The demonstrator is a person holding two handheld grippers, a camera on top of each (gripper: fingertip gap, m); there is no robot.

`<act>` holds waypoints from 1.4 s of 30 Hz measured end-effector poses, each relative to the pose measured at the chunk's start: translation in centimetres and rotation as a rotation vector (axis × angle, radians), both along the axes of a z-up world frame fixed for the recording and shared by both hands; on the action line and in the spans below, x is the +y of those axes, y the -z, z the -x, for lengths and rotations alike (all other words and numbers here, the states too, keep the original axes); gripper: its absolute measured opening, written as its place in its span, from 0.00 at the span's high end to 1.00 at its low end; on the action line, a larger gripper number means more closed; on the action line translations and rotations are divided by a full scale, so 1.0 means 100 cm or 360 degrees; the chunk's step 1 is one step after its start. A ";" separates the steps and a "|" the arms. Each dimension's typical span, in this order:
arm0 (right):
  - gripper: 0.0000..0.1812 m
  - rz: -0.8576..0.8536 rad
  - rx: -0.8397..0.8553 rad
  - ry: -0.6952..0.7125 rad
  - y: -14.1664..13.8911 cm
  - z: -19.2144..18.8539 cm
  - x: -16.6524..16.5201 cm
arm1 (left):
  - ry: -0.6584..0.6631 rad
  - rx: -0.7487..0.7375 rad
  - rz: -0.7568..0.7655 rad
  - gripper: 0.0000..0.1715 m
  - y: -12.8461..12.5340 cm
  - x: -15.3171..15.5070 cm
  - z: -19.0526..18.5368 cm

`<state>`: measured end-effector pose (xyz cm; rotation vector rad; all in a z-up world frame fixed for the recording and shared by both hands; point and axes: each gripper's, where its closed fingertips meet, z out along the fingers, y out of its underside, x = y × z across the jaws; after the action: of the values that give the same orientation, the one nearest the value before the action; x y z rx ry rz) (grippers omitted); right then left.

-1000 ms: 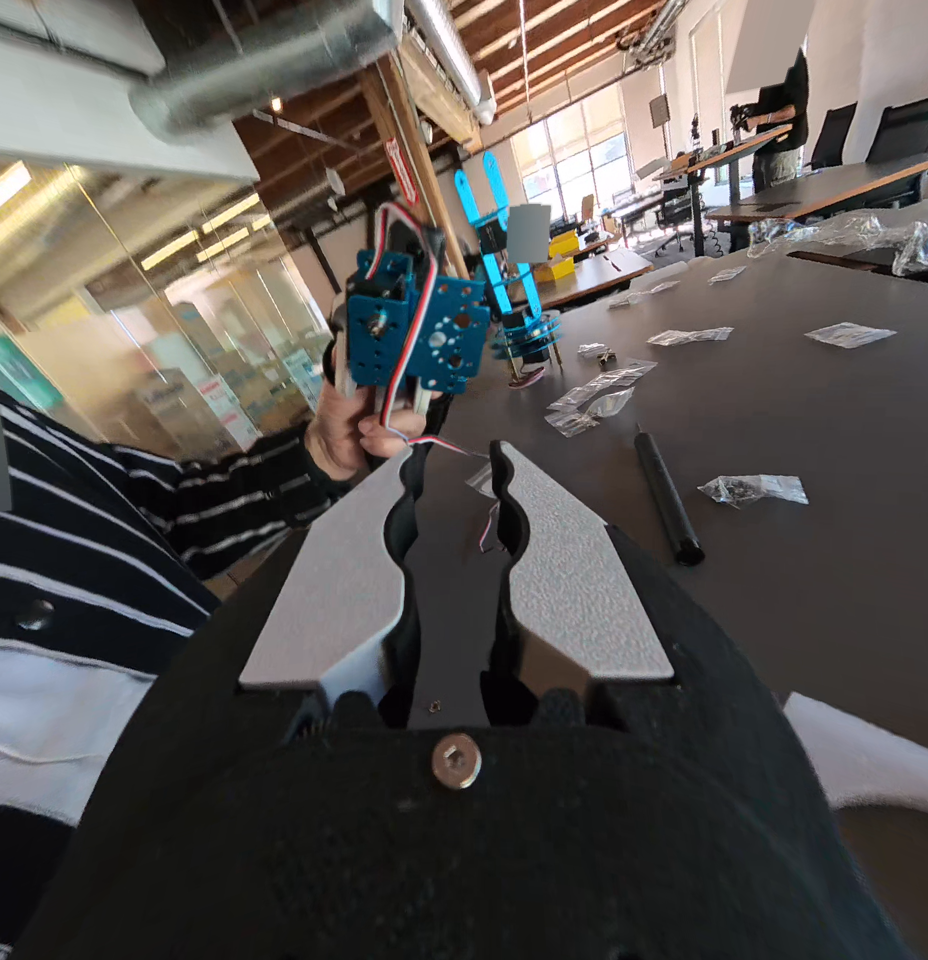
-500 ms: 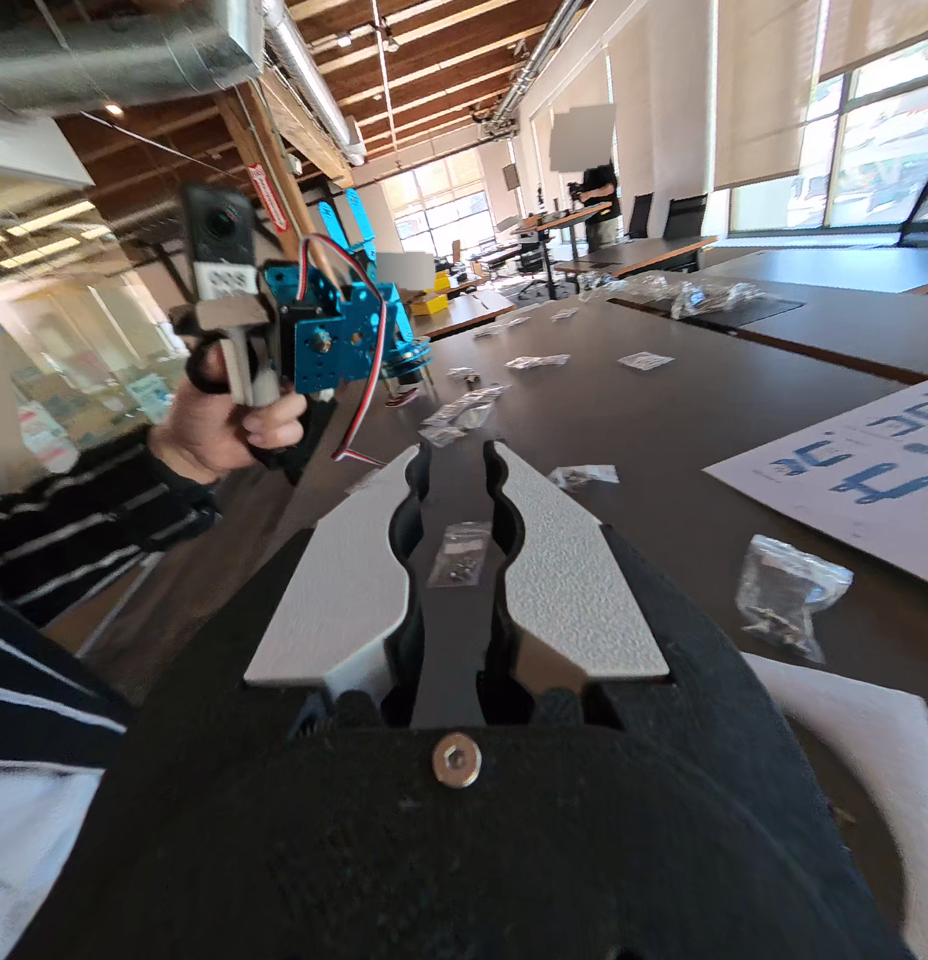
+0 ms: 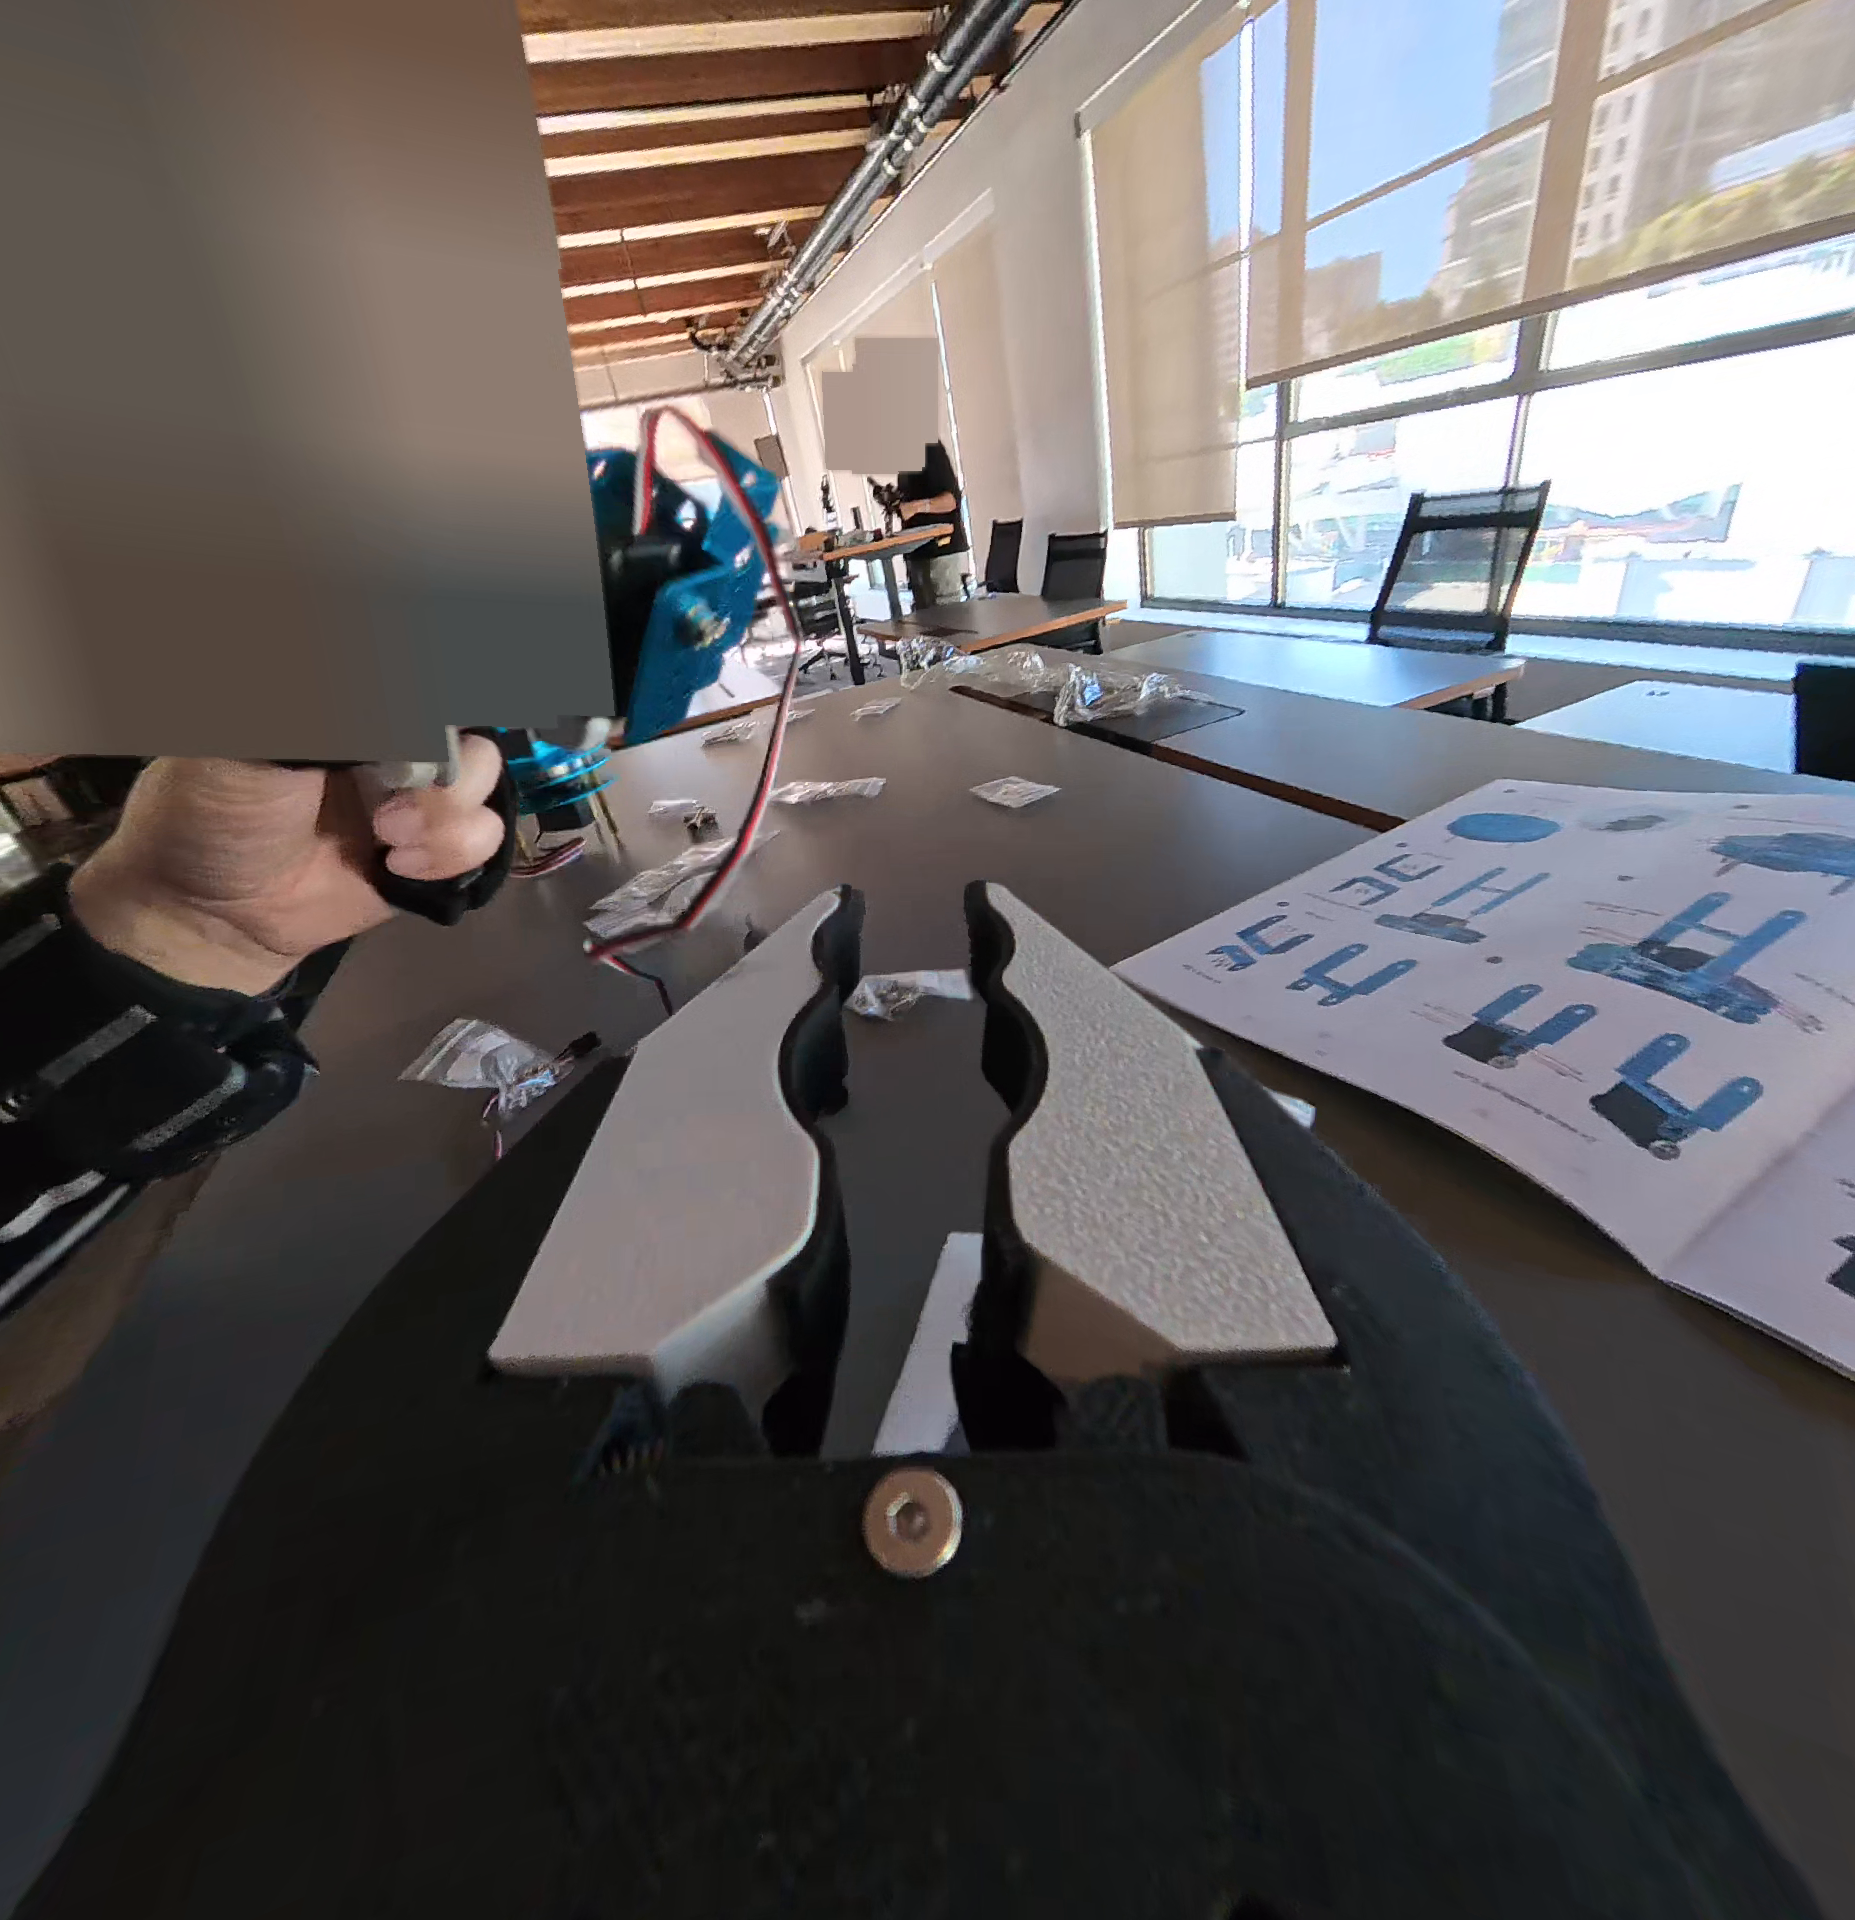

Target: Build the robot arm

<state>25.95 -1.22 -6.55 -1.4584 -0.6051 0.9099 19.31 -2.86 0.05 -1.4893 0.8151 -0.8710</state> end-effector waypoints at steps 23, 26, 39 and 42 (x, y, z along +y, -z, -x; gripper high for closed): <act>0.89 -0.0035 -0.0157 0.0030 0.014 0.006 0.002 | -0.0030 -0.0012 0.0066 0.84 0.025 0.069 -0.011; 0.89 -0.0028 -0.0153 0.0037 0.014 0.005 0.003 | -0.0032 -0.0022 0.0072 0.84 0.028 0.070 -0.011; 0.89 0.0001 -0.0183 -0.0006 0.017 0.009 -0.001 | 0.0064 -0.0103 0.0144 0.84 0.036 0.069 -0.017; 0.89 0.0015 -0.0184 -0.0014 0.018 0.010 -0.001 | 0.0066 -0.0120 0.0153 0.84 0.036 0.069 -0.016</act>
<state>24.97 -1.35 -8.37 -1.5257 -0.6938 0.8402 20.87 4.03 -3.54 -1.5181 0.7601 -1.0033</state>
